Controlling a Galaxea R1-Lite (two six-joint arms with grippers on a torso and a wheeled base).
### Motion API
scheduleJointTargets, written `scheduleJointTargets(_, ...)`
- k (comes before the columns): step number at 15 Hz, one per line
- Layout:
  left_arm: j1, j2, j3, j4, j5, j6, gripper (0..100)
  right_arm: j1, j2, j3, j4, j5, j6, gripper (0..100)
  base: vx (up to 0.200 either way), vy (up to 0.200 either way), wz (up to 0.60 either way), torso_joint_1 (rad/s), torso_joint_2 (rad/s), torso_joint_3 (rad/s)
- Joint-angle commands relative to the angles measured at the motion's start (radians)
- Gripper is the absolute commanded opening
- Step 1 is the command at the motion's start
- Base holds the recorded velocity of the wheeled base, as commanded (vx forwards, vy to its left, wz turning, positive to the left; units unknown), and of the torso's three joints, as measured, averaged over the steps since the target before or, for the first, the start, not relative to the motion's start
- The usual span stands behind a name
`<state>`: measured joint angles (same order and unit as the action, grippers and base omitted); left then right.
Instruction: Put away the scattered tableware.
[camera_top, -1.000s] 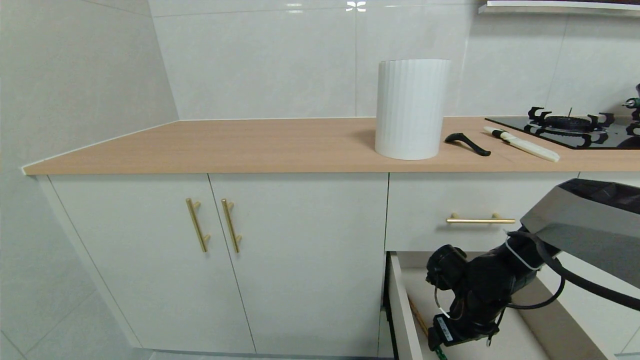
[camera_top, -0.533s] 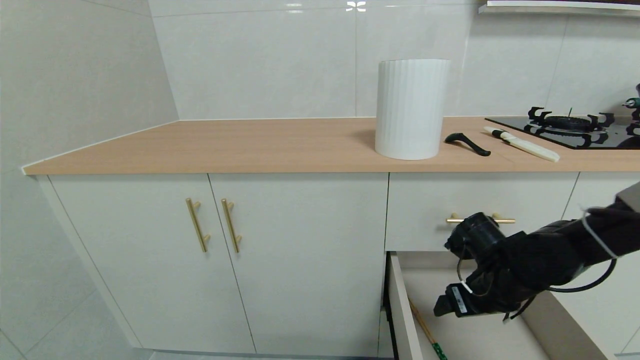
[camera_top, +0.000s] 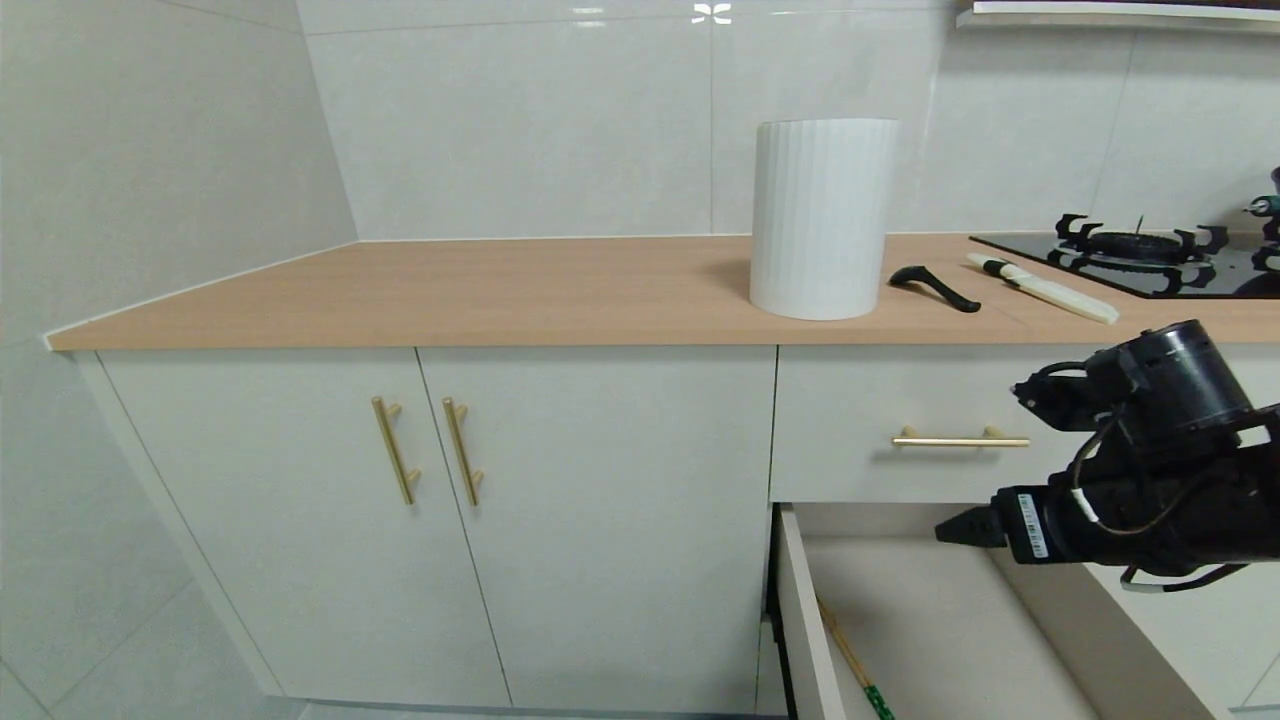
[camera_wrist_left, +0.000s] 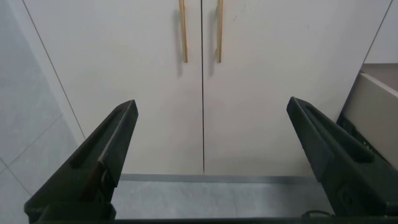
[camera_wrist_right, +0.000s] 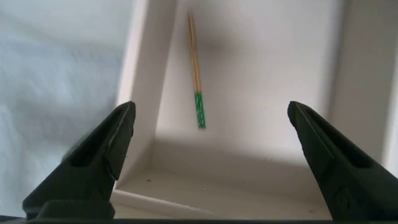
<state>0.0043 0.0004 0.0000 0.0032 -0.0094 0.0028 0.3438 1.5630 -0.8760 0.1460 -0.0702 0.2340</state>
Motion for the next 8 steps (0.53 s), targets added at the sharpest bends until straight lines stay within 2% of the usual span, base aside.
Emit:
scheduleJointTargets(1,0.0,0.0,0.0,0.0,0.0,0.0,100,-0.005,-0.089,0.011,-0.002,0.001,-0.012,100,0.0,0.0,0.0,0.0,0.0,0.0)
scheduleJointTargets(5,0.0,0.0,0.0,0.0,0.0,0.0,100,-0.003,-0.095,0.028,-0.011,-0.005,-0.038,100,0.0,0.0,0.0,0.04,-0.22,-0.207)
scheduleJointTargets(8,0.0,0.0,0.0,0.0,0.0,0.0,100,-0.003,-0.095,0.029,-0.011,-0.005,-0.038,100,0.0,0.0,0.0,0.173,-0.5,-0.289)
